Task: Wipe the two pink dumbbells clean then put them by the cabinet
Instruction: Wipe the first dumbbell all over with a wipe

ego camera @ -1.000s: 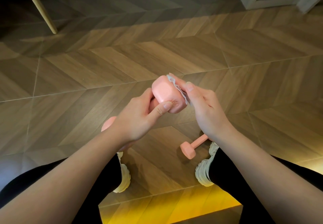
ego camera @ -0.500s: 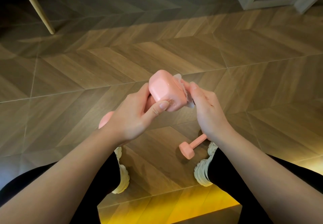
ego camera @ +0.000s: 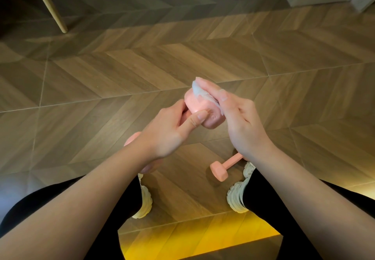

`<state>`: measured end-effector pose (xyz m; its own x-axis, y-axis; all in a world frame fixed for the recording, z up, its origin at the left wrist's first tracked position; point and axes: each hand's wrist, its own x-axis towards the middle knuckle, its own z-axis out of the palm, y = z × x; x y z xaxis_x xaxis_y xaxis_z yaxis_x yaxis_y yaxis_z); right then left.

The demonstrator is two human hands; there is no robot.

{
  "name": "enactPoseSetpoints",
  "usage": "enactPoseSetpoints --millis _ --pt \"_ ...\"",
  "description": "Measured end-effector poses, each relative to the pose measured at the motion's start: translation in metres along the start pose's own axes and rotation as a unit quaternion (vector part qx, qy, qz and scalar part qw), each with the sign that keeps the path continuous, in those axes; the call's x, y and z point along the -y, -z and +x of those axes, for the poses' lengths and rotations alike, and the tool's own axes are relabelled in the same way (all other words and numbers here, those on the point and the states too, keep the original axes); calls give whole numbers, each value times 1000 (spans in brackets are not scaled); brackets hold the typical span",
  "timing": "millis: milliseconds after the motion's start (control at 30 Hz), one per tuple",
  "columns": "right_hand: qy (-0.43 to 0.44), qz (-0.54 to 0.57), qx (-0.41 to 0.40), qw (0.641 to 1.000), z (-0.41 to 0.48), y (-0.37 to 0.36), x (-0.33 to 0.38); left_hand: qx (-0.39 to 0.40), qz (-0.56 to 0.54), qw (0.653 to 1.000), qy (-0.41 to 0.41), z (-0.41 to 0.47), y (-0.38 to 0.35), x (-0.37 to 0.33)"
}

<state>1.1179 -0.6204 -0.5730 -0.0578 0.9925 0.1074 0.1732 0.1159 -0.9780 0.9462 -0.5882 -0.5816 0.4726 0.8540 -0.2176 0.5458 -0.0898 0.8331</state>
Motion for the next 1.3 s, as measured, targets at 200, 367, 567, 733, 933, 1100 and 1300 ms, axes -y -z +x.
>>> enactPoseSetpoints --millis 200,367,567,733,933,1100,1300 --pt "56 -39 -12 998 -2 1 -4 -53 -180 981 58 7 -3 2" --pt "46 -42 -37 997 -5 3 -6 -87 -202 974 52 11 -2 2" --pt "-24 -1 -64 998 -2 6 -10 -82 -208 975 -7 8 -2 2" --pt "-120 74 -36 989 4 7 -12 -29 -45 997 -53 0 4 0" --pt "-227 104 107 962 12 18 -7 9 221 974 -53 4 16 -1" --pt "-307 114 104 939 12 11 -19 41 288 954 -78 7 27 5" --pt "-378 198 12 904 14 2 -26 -139 323 918 -181 8 18 2"
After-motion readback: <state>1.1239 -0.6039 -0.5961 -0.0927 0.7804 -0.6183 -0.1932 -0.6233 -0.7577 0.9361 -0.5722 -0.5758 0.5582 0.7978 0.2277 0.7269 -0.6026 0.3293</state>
